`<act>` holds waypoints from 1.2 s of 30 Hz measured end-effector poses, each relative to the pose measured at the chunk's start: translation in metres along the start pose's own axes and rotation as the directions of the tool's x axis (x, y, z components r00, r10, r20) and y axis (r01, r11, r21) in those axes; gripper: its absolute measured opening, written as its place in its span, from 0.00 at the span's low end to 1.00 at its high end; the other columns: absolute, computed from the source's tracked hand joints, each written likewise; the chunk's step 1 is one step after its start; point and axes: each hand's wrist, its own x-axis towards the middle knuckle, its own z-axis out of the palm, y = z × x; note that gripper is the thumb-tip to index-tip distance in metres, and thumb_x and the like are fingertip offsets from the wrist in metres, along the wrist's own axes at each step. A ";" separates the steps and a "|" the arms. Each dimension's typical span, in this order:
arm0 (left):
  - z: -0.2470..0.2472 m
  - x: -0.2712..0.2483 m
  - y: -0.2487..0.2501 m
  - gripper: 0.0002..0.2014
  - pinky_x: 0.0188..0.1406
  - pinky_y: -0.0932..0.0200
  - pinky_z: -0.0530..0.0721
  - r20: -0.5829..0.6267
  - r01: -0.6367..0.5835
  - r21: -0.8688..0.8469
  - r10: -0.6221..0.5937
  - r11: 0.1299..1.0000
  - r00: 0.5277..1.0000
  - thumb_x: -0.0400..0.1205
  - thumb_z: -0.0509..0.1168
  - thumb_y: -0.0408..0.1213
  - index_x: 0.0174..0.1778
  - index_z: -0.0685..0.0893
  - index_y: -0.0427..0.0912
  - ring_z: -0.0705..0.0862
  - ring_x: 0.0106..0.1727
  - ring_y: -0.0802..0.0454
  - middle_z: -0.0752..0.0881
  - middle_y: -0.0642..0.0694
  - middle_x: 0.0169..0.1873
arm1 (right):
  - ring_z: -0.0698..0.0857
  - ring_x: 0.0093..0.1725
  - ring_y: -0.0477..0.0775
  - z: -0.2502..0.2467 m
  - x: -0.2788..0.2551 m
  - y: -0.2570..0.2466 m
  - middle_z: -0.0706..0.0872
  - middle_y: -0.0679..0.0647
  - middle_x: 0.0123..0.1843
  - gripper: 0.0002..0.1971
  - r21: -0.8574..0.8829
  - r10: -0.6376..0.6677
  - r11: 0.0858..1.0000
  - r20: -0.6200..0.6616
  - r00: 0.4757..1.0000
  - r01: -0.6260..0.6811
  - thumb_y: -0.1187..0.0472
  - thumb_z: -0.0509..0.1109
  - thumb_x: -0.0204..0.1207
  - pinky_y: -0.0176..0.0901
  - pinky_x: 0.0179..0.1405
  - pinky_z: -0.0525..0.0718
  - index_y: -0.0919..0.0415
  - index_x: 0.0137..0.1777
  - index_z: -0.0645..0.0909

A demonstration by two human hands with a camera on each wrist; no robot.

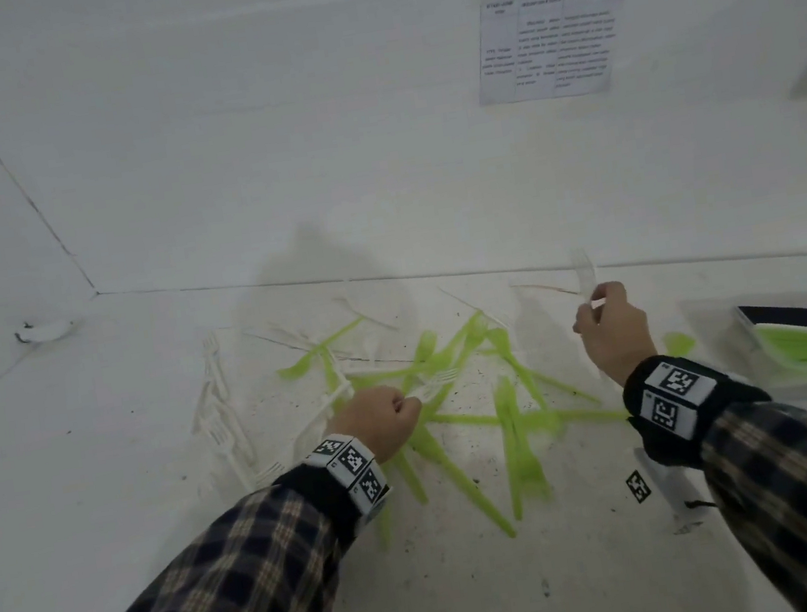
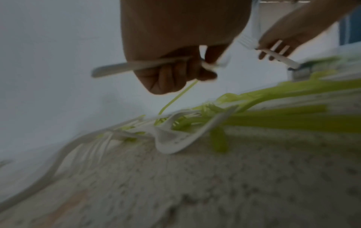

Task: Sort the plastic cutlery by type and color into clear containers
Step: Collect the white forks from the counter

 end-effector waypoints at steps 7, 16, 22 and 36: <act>-0.006 0.009 -0.002 0.06 0.43 0.57 0.75 -0.006 0.146 0.017 -0.146 0.989 0.989 0.82 0.59 0.38 0.48 0.76 0.40 0.79 0.47 0.46 0.80 0.44 0.46 | 0.76 0.40 0.58 0.015 -0.014 -0.016 0.78 0.61 0.43 0.14 -0.080 0.010 0.997 0.274 0.962 0.013 0.64 0.56 0.82 0.43 0.36 0.69 0.67 0.65 0.70; -0.002 0.027 -0.017 0.14 0.58 0.54 0.76 0.081 0.108 0.228 -0.129 0.968 0.988 0.86 0.55 0.39 0.61 0.80 0.39 0.79 0.61 0.44 0.77 0.40 0.63 | 0.75 0.41 0.54 0.023 -0.025 -0.021 0.78 0.57 0.46 0.13 -0.091 -0.020 0.993 0.461 0.887 0.069 0.63 0.59 0.81 0.36 0.30 0.72 0.65 0.63 0.74; -0.003 0.024 -0.010 0.17 0.57 0.54 0.76 0.000 0.127 0.144 -0.129 0.981 0.992 0.86 0.56 0.43 0.69 0.75 0.43 0.79 0.64 0.44 0.80 0.42 0.65 | 0.73 0.38 0.53 0.027 -0.022 -0.020 0.76 0.55 0.43 0.06 -0.061 -0.049 0.994 0.464 0.885 0.087 0.62 0.61 0.81 0.31 0.27 0.69 0.63 0.55 0.74; -0.007 0.013 -0.020 0.14 0.56 0.60 0.75 0.085 0.044 0.118 -0.054 0.992 0.995 0.82 0.61 0.33 0.60 0.85 0.44 0.79 0.60 0.47 0.81 0.42 0.59 | 0.75 0.39 0.53 0.058 -0.040 -0.049 0.79 0.57 0.42 0.08 -0.049 -0.144 0.976 0.593 0.792 0.214 0.61 0.60 0.82 0.31 0.27 0.68 0.63 0.43 0.77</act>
